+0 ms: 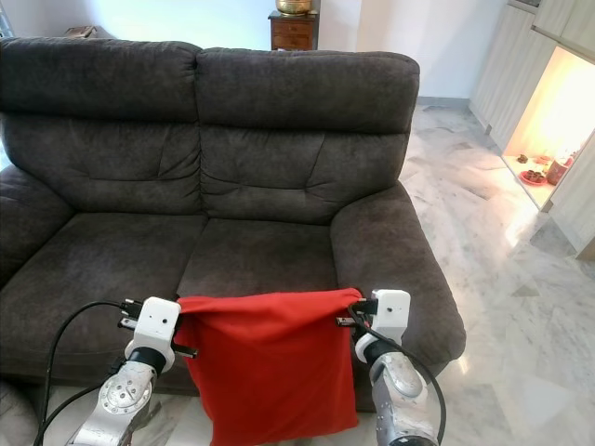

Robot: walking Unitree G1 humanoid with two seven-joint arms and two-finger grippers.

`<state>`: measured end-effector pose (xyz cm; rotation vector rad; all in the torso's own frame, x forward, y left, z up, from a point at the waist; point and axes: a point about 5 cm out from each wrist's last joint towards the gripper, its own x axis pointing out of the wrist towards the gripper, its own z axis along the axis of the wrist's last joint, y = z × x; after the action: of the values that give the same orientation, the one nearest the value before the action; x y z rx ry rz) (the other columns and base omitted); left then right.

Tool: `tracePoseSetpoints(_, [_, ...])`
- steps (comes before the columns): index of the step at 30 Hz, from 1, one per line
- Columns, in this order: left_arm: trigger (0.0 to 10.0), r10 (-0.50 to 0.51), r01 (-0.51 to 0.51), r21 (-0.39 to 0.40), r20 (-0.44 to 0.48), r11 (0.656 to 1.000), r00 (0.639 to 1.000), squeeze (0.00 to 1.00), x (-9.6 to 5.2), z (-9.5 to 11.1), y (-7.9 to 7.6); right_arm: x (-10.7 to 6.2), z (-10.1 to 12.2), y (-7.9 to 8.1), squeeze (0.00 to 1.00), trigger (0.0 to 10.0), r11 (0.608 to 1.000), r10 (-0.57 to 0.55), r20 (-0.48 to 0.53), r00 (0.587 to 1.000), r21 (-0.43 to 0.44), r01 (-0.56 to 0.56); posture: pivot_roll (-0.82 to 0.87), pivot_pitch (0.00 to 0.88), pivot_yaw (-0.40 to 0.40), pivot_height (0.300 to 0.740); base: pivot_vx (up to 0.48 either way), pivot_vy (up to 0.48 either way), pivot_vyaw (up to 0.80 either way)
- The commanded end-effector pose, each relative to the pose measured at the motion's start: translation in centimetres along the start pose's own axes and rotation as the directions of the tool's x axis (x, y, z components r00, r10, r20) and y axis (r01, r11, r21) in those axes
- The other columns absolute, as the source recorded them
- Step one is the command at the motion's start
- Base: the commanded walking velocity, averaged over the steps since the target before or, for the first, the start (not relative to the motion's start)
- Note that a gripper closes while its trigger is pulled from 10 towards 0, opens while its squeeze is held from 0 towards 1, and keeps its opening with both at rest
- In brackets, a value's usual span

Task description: Move the pillow to the sofa from floor

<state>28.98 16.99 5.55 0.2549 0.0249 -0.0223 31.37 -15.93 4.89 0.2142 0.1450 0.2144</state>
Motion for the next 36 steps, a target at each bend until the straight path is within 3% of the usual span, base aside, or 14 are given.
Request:
tracePoseSetpoints(1, [10.0, 0.055, -0.053, -0.018, 0.095, 0.998, 0.994, 0.0, 0.6, 2.0, 0.9, 0.4, 1.6, 0.1, 0.0, 10.0, 1.0, 0.004, 0.075, 0.997, -0.011, -0.003, 0.08, 0.0, -0.017, 0.74, 0.0, 0.0, -0.75])
tracePoseSetpoints(7, [10.0, 0.062, -0.06, -0.021, 0.094, 0.998, 0.994, 0.0, 0.2, 2.0, 1.0, 0.5, 1.5, 1.0, 0.0, 10.0, 0.999, 0.031, 0.095, 0.995, -0.043, -0.027, 0.07, 0.0, -0.011, 0.74, 0.0, 0.0, -0.69])
tracePoseSetpoints(14, [10.0, 0.083, -0.081, -0.02, 0.114, 0.997, 0.99, 0.0, 0.4, 2.8, 1.4, 0.9, 2.2, 1.4, 0.0, 10.0, 0.997, 0.051, 0.118, 0.992, -0.057, -0.045, 0.08, 0.0, -0.017, 0.74, 0.0, 0.0, 0.0])
tracePoseSetpoints(17, [10.0, 0.074, -0.076, 0.008, 0.153, 0.997, 0.985, 0.0, 0.8, 3.7, 1.5, 1.3, 2.8, 1.7, 0.0, 10.0, 0.994, 0.061, 0.122, 0.991, -0.102, -0.048, 0.08, 0.0, -0.017, 0.74, 0.0, 0.0, 0.0])
tracePoseSetpoints(22, [10.0, 0.115, -0.135, 0.065, 0.243, 0.989, 0.963, 0.0, 1.9, 6.5, 3.3, 2.5, 5.4, 2.1, 0.0, 10.0, 0.995, 0.05, 0.209, 0.977, -0.095, -0.031, 0.09, 0.0, -0.014, 0.74, 0.0, 0.0, 0.0])
tracePoseSetpoints(28, [10.0, 0.112, -0.145, 0.097, 0.289, 0.985, 0.951, 0.0, 2.2, 8.2, 4.0, 3.0, 7.9, 2.3, 0.0, 10.0, 0.993, 0.05, 0.298, 0.953, -0.117, -0.016, 0.09, 0.0, -0.01, 0.74, 0.12, 0.0, 0.0])
tracePoseSetpoints(29, [10.0, 0.099, -0.154, 0.146, 0.329, 0.977, 0.939, 0.0, 2.5, 9.5, 4.6, 3.1, 9.5, 2.3, 0.0, 10.0, 0.991, 0.045, 0.359, 0.932, -0.131, 0.002, 0.09, 0.0, -0.013, 0.74, 0.24, 0.0, 0.0])
tracePoseSetpoints(32, [10.0, 0.127, -0.187, 0.127, 0.379, 0.974, 0.917, 0.0, 2.9, 11.5, 5.6, 3.2, 11.5, 2.4, 0.0, 10.0, 0.993, 0.043, 0.431, 0.901, -0.121, 0.01, 0.09, 0.0, -0.012, 0.74, 0.241, 0.0, 0.0])
tracePoseSetpoints(36, [10.0, 0.119, -0.202, 0.16, 0.418, 0.966, 0.901, 0.0, 3.1, 13.0, 6.0, 3.5, 12.4, 2.9, 0.0, 10.0, 0.99, 0.074, 0.441, 0.895, -0.14, -0.013, 0.09, 0.0, -0.011, 0.74, 0.24, 0.0, 0.0])
